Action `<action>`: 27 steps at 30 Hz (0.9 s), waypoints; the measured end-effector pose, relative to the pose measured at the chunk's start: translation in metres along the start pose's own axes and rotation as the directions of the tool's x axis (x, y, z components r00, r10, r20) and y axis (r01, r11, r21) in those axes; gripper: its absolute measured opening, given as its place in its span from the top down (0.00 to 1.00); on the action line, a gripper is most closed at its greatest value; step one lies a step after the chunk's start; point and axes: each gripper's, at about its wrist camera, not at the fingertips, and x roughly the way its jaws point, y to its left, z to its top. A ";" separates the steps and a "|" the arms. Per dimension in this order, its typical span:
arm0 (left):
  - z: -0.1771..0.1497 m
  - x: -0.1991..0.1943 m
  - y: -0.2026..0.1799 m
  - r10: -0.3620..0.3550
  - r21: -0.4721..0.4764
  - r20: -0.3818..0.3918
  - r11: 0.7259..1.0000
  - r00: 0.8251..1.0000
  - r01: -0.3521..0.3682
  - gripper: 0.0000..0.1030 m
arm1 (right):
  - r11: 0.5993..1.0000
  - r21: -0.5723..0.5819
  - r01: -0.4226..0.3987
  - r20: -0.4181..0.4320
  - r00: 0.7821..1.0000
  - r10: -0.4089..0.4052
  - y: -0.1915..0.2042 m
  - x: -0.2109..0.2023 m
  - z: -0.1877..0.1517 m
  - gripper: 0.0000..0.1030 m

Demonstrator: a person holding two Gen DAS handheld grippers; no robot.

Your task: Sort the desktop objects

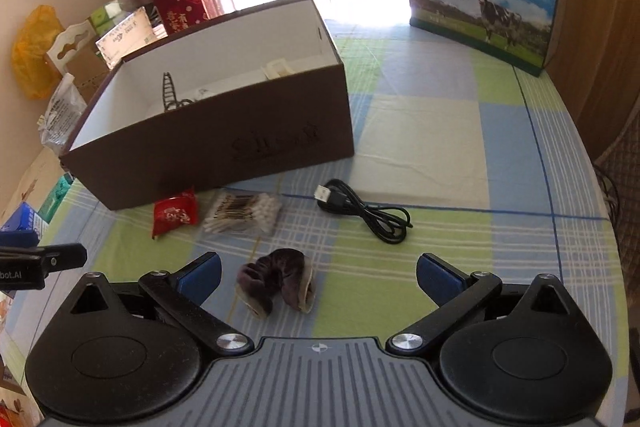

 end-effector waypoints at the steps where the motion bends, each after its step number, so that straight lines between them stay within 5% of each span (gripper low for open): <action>1: -0.001 0.002 0.000 0.000 0.001 -0.003 1.000 1.000 0.000 0.08 | 1.000 0.004 0.006 -0.003 1.000 -0.006 -0.001 0.002 -0.001 0.02; 17: 0.014 0.038 0.001 0.015 0.031 0.002 0.999 1.000 -0.015 0.08 | 0.992 0.105 0.063 0.000 0.998 -0.064 -0.031 0.033 -0.006 0.04; 27: 0.022 0.063 -0.001 -0.008 0.058 -0.008 0.998 1.000 0.008 0.09 | 0.976 -0.217 -0.008 0.041 0.999 0.017 -0.049 0.066 0.001 0.39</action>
